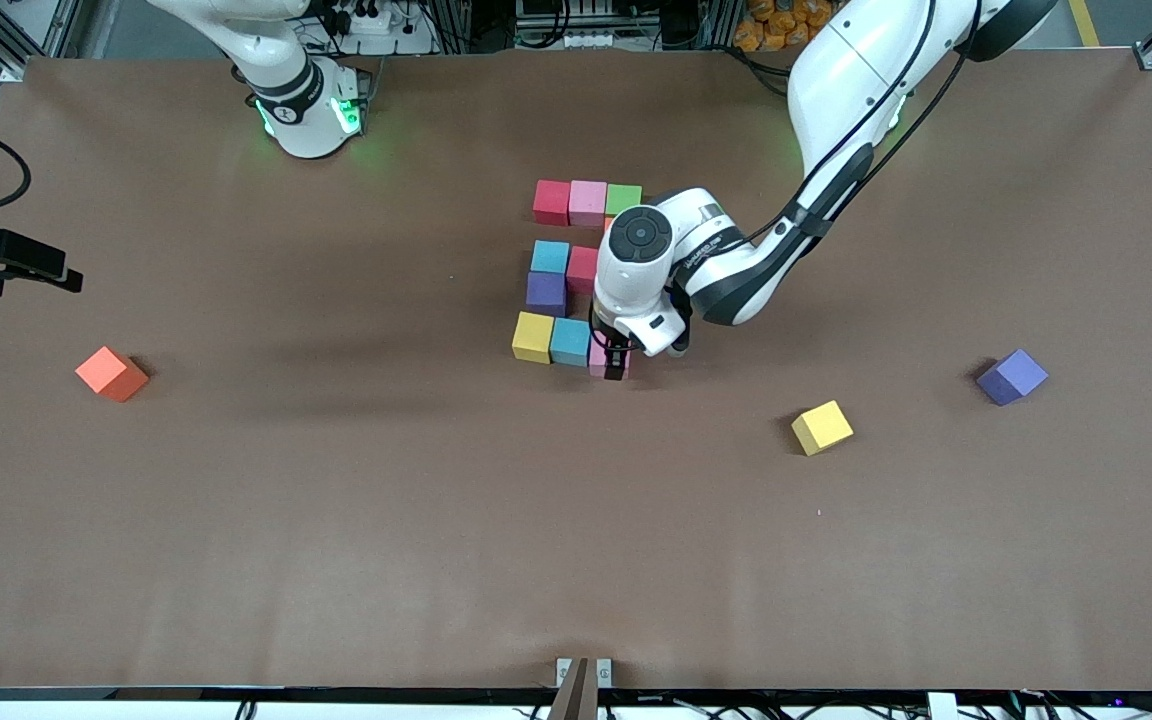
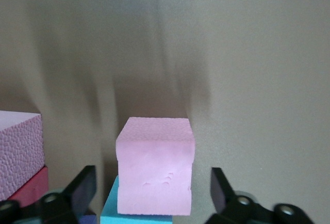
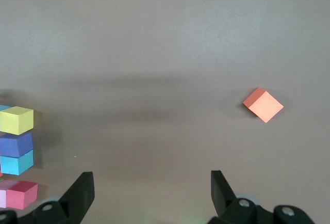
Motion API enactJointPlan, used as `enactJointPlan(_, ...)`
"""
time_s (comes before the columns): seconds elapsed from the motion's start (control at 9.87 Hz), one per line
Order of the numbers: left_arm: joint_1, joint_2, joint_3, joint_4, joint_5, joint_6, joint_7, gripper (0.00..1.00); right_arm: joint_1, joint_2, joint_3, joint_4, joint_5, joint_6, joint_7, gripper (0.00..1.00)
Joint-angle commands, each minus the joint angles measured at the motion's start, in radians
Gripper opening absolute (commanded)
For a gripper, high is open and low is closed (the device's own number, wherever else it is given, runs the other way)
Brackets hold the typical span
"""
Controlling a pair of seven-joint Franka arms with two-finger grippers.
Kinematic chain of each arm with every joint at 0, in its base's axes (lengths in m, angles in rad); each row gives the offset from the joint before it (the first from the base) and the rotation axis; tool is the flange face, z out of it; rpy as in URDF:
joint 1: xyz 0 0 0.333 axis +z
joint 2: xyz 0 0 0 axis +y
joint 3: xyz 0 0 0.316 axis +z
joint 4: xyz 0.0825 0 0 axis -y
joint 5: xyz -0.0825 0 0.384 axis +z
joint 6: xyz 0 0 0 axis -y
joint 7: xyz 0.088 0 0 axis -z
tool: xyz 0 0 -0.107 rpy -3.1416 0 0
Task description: Form number 2 with 11 blocks
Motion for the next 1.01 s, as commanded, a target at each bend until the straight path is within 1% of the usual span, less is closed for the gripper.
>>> enactJointPlan(0.0, -0.008, 0.013, 0.002, 0.018, 0.035, 0.007, -0.008, 1.0, -0.003, 0.008, 0.004, 0.024, 0.006, -0.009, 0.001, 1.0)
enactJointPlan(0.3, -0.014, -0.007, -0.001, 0.007, 0.1, -0.004, -0.014, 1.0, -0.003, 0.008, 0.004, 0.024, 0.006, -0.009, 0.001, 1.0)
enactJointPlan(0.61, 0.006, -0.062, -0.002, 0.009, 0.1, -0.012, 0.016, 1.0, -0.003, 0.009, 0.004, 0.024, 0.006, -0.009, 0.001, 1.0)
enactJointPlan(0.81, 0.023, -0.131, -0.002, 0.013, 0.088, -0.074, 0.133, 1.0, -0.003, 0.008, 0.004, 0.024, 0.007, -0.009, 0.001, 1.0)
enactJointPlan(0.91, 0.067, -0.168, -0.019, 0.015, 0.078, -0.079, 0.218, 1.0, -0.003, 0.009, 0.004, 0.024, 0.007, -0.009, 0.001, 1.0)
